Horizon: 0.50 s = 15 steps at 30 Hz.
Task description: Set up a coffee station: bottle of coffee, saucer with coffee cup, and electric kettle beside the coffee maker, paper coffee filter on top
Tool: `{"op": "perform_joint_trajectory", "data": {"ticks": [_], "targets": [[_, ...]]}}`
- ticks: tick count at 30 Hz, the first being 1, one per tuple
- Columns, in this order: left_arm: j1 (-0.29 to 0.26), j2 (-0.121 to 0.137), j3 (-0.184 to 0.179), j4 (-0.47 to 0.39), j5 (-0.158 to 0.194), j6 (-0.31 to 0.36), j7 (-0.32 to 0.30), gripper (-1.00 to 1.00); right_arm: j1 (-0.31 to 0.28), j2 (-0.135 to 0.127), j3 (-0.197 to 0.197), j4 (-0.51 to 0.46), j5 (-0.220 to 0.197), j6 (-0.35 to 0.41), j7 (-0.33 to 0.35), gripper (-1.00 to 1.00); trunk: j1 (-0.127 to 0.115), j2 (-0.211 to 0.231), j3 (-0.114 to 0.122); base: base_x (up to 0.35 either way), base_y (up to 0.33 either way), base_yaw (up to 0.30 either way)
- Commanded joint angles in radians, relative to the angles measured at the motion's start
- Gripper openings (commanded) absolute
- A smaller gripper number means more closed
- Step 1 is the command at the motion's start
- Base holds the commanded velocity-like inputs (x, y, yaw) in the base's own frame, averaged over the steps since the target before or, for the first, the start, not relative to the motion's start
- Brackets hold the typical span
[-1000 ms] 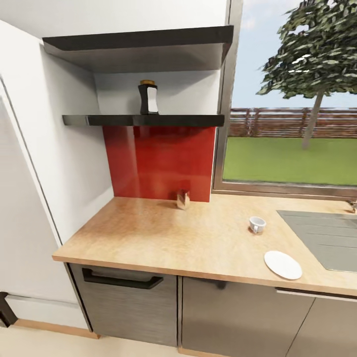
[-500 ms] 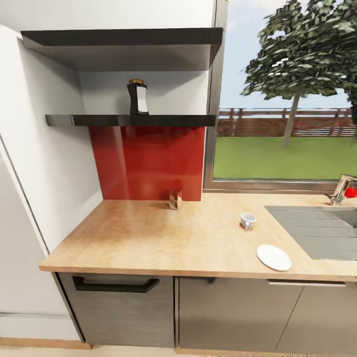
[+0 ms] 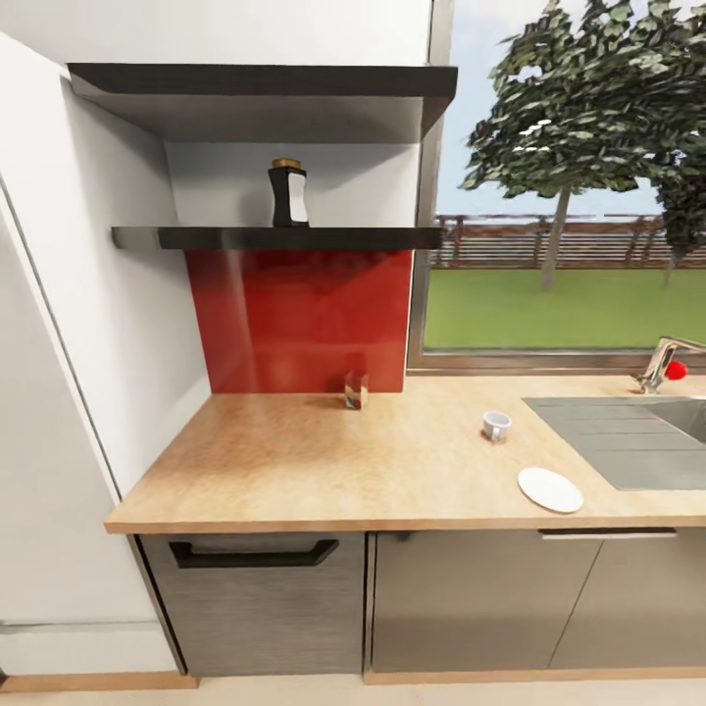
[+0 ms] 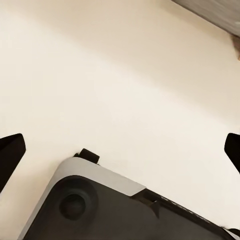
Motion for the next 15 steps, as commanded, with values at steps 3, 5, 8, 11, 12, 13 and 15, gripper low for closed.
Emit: {"op": "perform_joint_trajectory", "data": {"ticks": [3, 5, 8, 11, 12, 13, 15], "targets": [[0.000, 0.000, -0.001, -0.002, 0.007, -0.001, -0.001, 1.00, -0.001, 0.000, -0.007, 0.000, 0.011, -0.006, 0.003, 1.00, 0.000, -0.001, -0.001, -0.102, 0.088, -0.003], [0.000, 0.000, -0.001, -0.002, 0.006, -0.001, -0.001, 1.00, -0.001, 0.000, -0.007, 0.000, 0.011, -0.006, 0.003, 1.00, 0.000, -0.001, -0.001, -0.157, 0.038, -0.001], [0.000, 0.000, -0.002, -0.002, 0.006, -0.001, -0.001, 1.00, -0.001, 0.000, -0.007, 0.000, 0.011, -0.006, 0.003, 1.00, 0.000, -0.001, -0.001, -0.153, 0.015, -0.001], [0.000, 0.000, -0.002, -0.002, 0.007, -0.001, -0.001, 1.00, -0.001, -0.002, -0.009, 0.000, 0.010, -0.005, 0.003, 1.00, 0.000, -0.001, -0.001, -0.052, 0.004, 0.000], [0.000, 0.000, -0.002, -0.002, 0.007, -0.001, -0.001, 1.00, -0.001, -0.002, -0.009, 0.000, 0.010, -0.005, 0.003, 1.00, 0.000, -0.001, -0.001, -0.031, 0.003, 0.000], [0.000, 0.000, -0.002, -0.002, 0.007, -0.001, -0.001, 1.00, -0.001, -0.002, -0.010, 0.000, 0.010, -0.005, 0.003, 1.00, 0.000, -0.001, -0.001, -0.020, 0.002, 0.000], [0.000, 0.000, -0.003, -0.002, 0.007, -0.001, -0.001, 1.00, -0.001, -0.002, -0.011, -0.001, 0.008, -0.004, 0.003, 1.00, 0.000, -0.001, -0.001, -0.011, 0.001, 0.000]]}}
